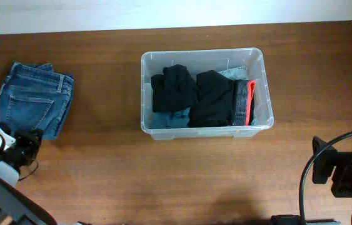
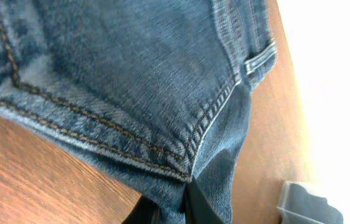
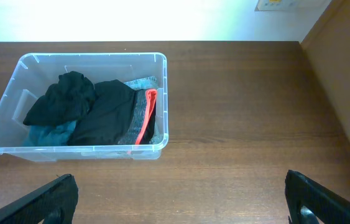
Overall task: Pack container
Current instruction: 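Lower the left gripper to the blue jeans' edge and grasp it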
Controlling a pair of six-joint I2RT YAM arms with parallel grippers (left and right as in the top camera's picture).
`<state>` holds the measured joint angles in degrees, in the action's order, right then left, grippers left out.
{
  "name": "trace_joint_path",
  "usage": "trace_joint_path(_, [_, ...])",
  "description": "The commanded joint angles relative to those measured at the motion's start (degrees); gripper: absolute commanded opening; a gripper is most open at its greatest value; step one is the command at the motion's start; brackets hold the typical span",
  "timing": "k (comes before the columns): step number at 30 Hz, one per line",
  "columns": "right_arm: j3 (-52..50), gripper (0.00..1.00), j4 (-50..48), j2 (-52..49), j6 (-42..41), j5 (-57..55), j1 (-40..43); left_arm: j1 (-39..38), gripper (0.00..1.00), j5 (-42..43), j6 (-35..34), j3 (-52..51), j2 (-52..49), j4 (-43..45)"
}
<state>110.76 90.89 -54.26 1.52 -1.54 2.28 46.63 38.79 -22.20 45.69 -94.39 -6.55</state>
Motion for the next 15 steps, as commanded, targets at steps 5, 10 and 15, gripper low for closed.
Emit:
trace_joint_path(5, [0.09,0.98,-0.22,-0.15,-0.33,-0.66,0.37,-0.07,0.01,-4.33,-2.91,0.11,8.46,-12.87])
trace_joint_path(10, [0.09,0.99,-0.22,-0.15,-0.33,-0.66,0.37,-0.09,0.01,-4.31,-3.98,0.11,9.46,-19.30])
trace_joint_path(15, [0.09,0.99,-0.22,-0.15,-0.33,-0.66,0.37,-0.07,0.02,-7.32,-4.11,0.11,9.44,-19.50])
